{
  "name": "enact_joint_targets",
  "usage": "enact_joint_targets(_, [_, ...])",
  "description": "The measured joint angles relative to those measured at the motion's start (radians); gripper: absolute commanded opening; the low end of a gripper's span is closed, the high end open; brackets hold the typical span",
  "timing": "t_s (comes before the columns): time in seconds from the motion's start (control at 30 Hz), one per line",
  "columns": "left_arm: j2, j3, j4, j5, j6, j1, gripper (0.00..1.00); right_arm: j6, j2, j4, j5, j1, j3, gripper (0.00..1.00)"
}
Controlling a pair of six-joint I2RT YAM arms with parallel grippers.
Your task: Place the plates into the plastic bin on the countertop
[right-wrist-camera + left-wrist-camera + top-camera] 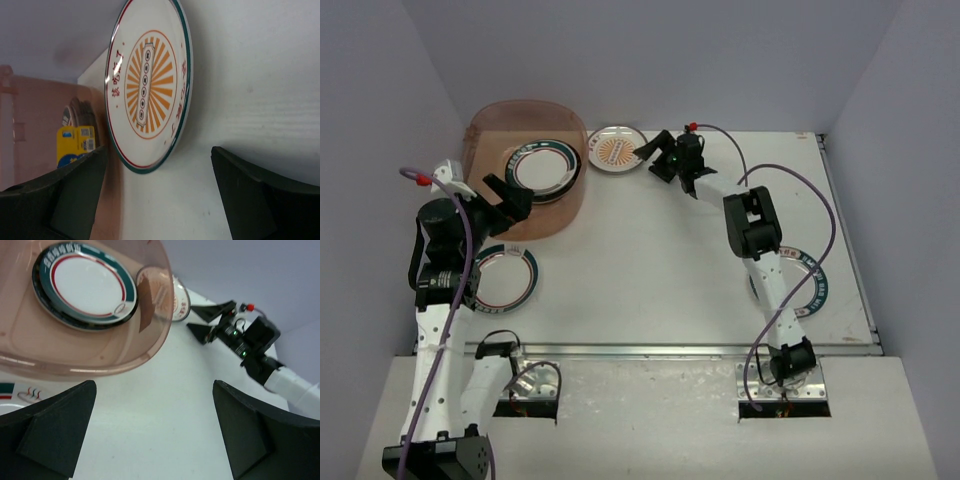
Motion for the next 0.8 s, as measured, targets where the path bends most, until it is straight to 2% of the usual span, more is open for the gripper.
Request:
enact_joint_targets(0.1, [-0.048,-0.058,-0.038,-0.013,0.033,-0.013,1.00,0.032,0.094,-0.074,0.036,0.006,0.173,0.62])
enact_joint_targets(0.13, [-0.063,-0.070,-0.050,-0.016,0.041,-0.016,1.00,0.043,0.127,-0.091,0.050,0.007,0.225,0.62])
enact_joint_targets(0.2, [-0.072,-0.081,-0.049,-0.021,0.055,-0.021,1.00,0.063,0.176,-0.115,0.066,0.009,0.301,0.53])
enact_joint_targets(0.27, [-0.073,-0.086,-0.050,-0.023,0.068,-0.023,1.00,0.082,0.209,-0.112,0.078,0.013,0.342,0.39])
enact_joint_targets(0.33, [-0.073,-0.086,-0.050,-0.027,0.075,-0.024,1.00,0.089,0.222,-0.110,0.090,0.016,0.352,0.08])
enact_joint_targets(0.37, [-0.073,-0.086,-0.050,-0.029,0.078,-0.024,1.00,0.096,0.228,-0.108,0.094,0.018,0.354,0.00])
enact_joint_targets(0.5, [-0.064,-0.086,-0.050,-0.032,0.086,-0.029,1.00,0.108,0.220,-0.088,0.103,0.022,0.311,0.00])
enact_joint_targets(0.6, [-0.056,-0.087,-0.049,-0.029,0.092,-0.030,1.00,0.104,0.018,0.019,0.151,0.027,-0.051,0.00])
enact_joint_targets(0.7, [-0.033,-0.095,-0.037,-0.002,0.093,-0.031,1.00,0.059,-0.247,0.003,0.232,0.032,-0.412,0.00])
enact_joint_targets(0.8, [-0.009,-0.101,-0.020,0.057,0.091,-0.033,1.00,-0.036,-0.482,-0.029,0.293,0.037,-0.661,0.00])
